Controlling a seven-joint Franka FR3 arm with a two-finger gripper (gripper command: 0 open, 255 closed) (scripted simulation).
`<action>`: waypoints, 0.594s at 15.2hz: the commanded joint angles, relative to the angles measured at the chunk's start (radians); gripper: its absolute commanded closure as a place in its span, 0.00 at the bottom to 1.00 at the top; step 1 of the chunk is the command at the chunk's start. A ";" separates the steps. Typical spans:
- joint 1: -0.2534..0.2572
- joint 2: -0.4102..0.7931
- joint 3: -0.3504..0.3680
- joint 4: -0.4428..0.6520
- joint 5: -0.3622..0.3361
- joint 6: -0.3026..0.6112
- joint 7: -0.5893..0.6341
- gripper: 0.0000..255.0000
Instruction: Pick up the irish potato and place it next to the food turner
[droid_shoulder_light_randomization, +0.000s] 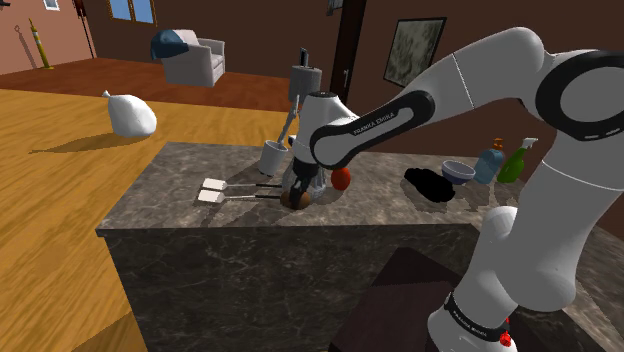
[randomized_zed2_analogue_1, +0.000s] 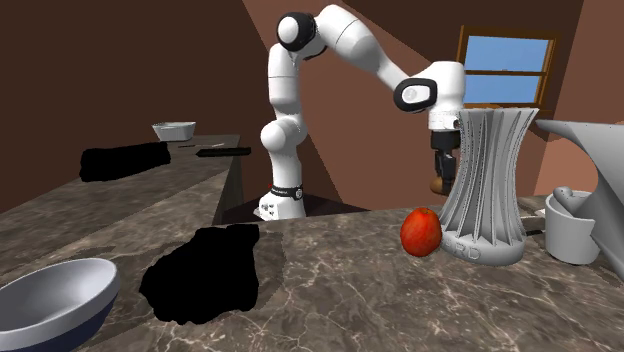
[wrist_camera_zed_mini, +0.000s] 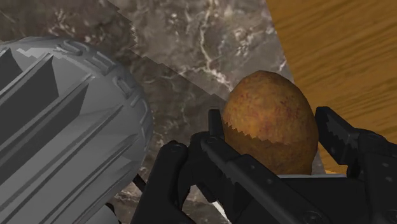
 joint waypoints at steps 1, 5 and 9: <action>0.000 0.018 0.000 -0.010 0.002 0.028 -0.001 1.00; -0.001 0.053 0.000 -0.029 0.007 0.083 -0.003 1.00; -0.001 0.053 0.000 -0.029 0.007 0.083 -0.003 1.00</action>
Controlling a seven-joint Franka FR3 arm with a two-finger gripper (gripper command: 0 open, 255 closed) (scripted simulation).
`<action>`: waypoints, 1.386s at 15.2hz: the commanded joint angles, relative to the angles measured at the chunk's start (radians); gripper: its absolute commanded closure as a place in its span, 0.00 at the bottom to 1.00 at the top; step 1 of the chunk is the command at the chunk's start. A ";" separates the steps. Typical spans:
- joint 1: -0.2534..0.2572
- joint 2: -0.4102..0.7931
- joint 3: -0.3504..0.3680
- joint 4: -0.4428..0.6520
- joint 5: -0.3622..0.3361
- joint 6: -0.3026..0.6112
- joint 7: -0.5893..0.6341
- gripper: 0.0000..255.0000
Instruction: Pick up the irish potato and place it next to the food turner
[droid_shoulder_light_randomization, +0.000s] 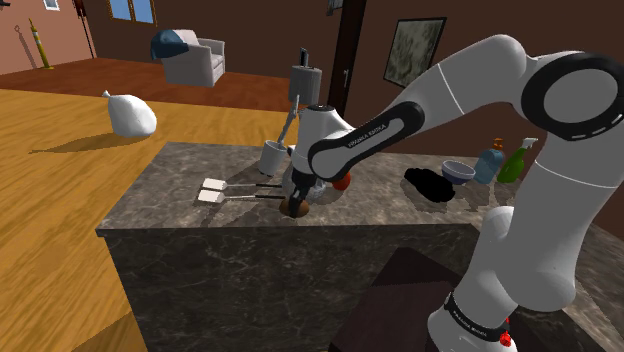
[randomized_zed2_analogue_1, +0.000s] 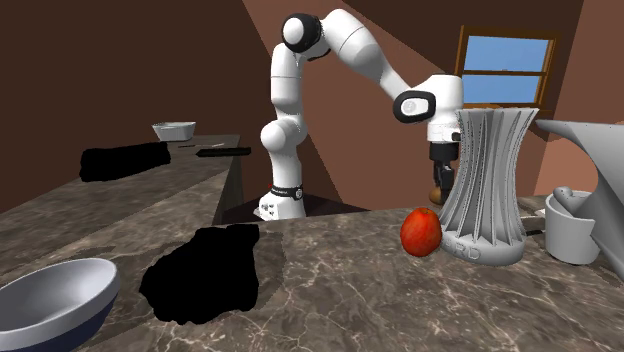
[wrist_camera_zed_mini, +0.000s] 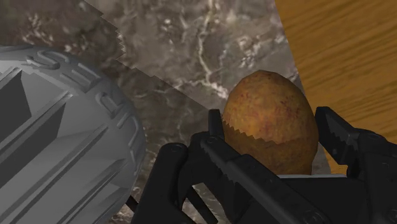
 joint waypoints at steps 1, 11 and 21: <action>0.000 0.001 0.000 0.000 0.000 0.001 0.000 1.00; 0.002 -0.049 0.001 0.015 -0.007 -0.064 0.005 0.00; 0.003 -0.090 0.002 0.034 -0.012 -0.123 0.009 0.00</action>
